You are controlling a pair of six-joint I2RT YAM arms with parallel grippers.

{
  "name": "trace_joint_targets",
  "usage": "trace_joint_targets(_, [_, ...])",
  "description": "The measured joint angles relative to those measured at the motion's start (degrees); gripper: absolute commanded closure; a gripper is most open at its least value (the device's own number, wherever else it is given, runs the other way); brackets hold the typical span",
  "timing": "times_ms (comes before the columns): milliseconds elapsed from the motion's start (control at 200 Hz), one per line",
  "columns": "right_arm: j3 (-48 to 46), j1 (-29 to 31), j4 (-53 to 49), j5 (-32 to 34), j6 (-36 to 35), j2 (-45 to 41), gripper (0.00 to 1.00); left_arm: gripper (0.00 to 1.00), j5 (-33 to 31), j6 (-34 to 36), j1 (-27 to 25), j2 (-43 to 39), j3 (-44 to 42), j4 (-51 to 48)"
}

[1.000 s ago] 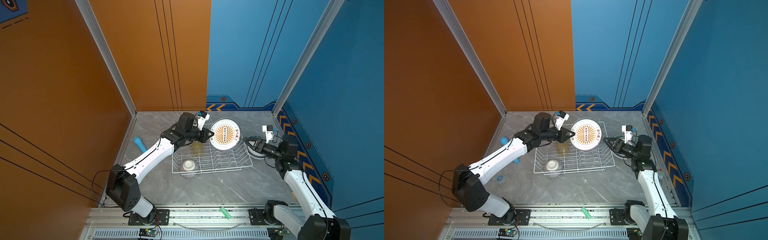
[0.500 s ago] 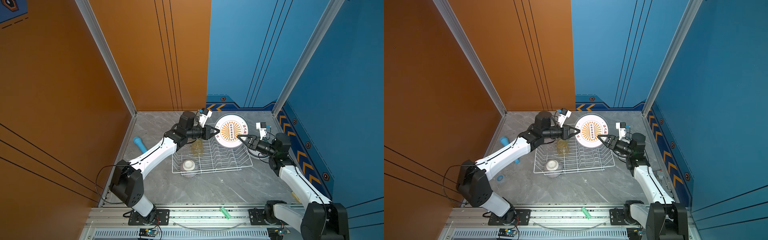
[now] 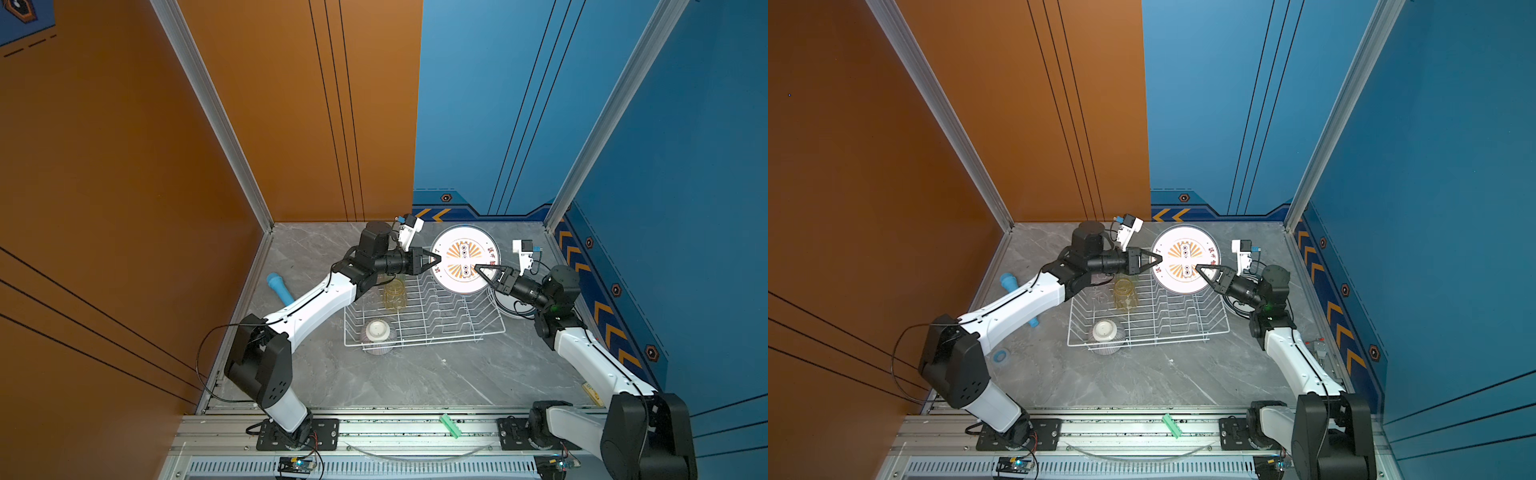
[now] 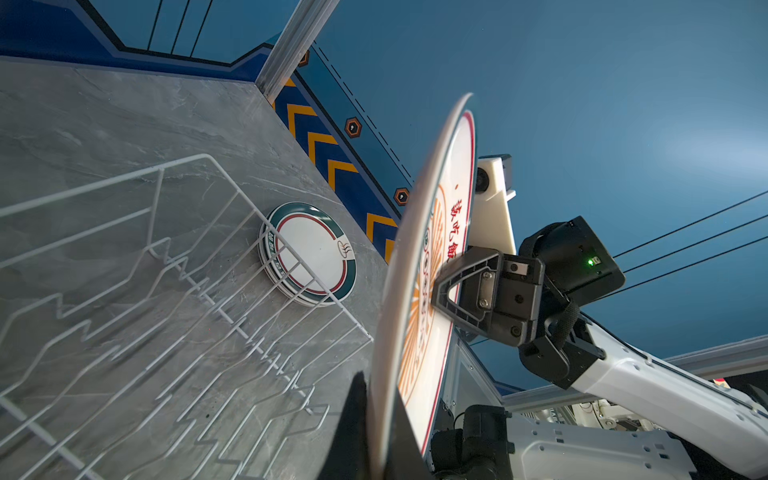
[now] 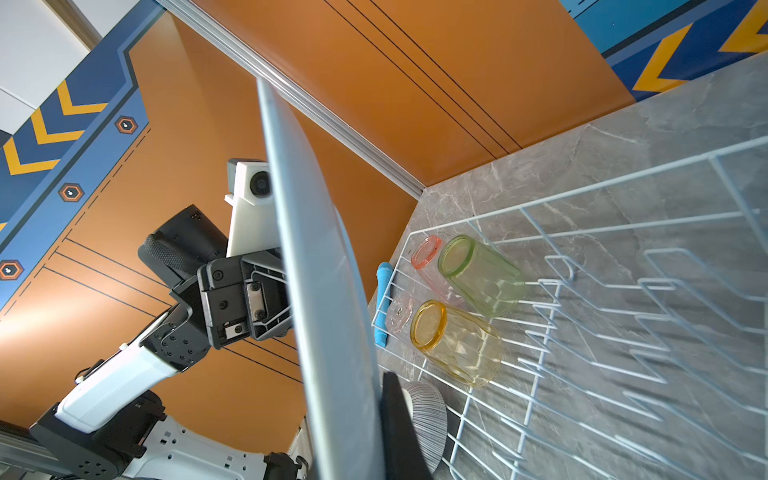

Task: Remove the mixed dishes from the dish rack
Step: 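Lower the orange-sunburst plate onto the stack with the right gripper while the left withdraws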

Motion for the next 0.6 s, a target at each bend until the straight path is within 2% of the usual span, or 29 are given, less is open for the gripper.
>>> trace_joint_targets(125, [0.0,-0.1,-1.3,0.0,1.9,0.0,1.00,0.77,0.0,2.3,-0.2,0.0,0.0,-0.3])
trace_joint_targets(275, [0.0,-2.9,-3.1,0.2,3.0,0.0,1.00,0.71,-3.0,6.8,-0.4,-0.6,0.0,-4.9])
trace_joint_targets(471, [0.1,-11.6,-9.1,2.4,2.8,-0.7,1.00,0.70,-14.6,15.5,-1.4,-6.8,-1.2,-17.1])
trace_joint_targets(601, [2.1,-18.3,-21.2,8.2,-2.8,-2.0,1.00,0.70,-23.9,19.6,-2.4,-12.6,-4.7,-21.9])
